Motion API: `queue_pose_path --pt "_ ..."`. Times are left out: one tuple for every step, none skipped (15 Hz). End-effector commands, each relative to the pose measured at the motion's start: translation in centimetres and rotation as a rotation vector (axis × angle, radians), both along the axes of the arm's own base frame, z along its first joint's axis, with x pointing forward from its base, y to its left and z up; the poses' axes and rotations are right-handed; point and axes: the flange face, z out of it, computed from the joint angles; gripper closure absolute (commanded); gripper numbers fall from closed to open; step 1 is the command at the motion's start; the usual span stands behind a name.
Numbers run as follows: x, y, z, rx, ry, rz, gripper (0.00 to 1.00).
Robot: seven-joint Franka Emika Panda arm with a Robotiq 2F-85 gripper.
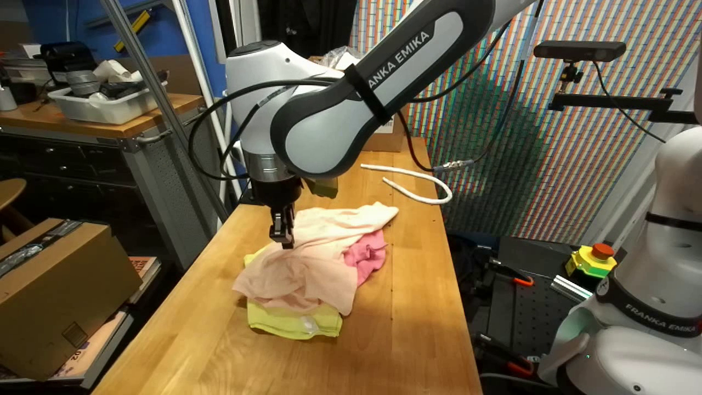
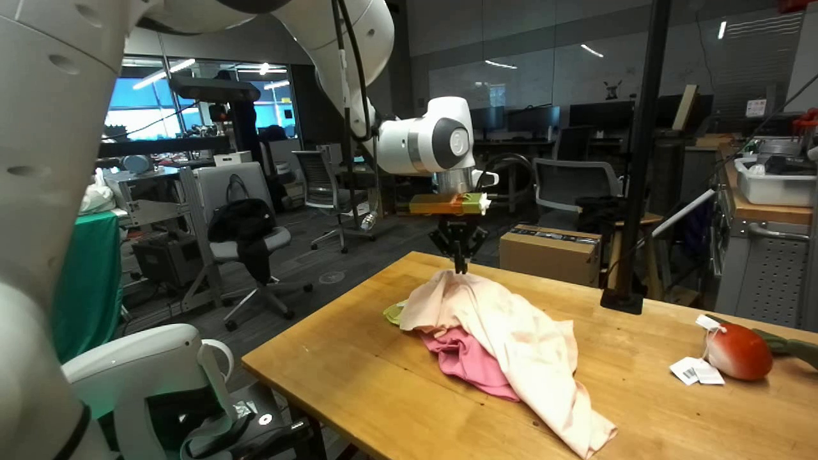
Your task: Move the white rope and radish to the right, move the peach shirt forwards, move the yellow towel and pink shirt to the left
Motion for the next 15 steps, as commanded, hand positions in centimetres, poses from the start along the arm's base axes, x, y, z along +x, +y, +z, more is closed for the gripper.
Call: queue_pose_path --pt "0.2 -0.8 1.2 -0.010 -0.057 -0.028 0.86" --pt "0.1 -1.0 1.0 -0.010 -0.040 -0.028 0.80" --pt "0.0 -1.0 0.9 -0.005 -0.018 -0.024 0.60" --pt "-0.2 -0.9 0.8 -0.001 0.002 -0.022 0.55" --pt "-0.3 -0.7 0.8 0.004 0.020 -0.018 0.46" --pt "-0.6 -0.5 0.9 0.016 0.053 -0.006 0.39" --pt "-0.9 -0.2 1.1 0.033 0.093 0.004 0.33" --pt "-1.3 0.0 1.1 0.051 0.130 0.015 0.24" --pt "-1.6 0.2 1.1 0.067 0.167 0.020 0.17" --pt "-1.9 0.4 1.0 0.078 0.200 0.021 0.08" --pt "-2.2 0.6 0.8 0.087 0.228 0.027 0.02" --pt "-2.4 0.7 0.6 0.098 0.253 0.037 0.00" --pt "-2.6 0.8 0.4 0.102 0.268 0.045 0.00" --pt "-2.7 1.0 0.3 0.110 0.277 0.060 0.00" --pt "-2.8 1.0 0.2 0.117 0.285 0.070 0.00"
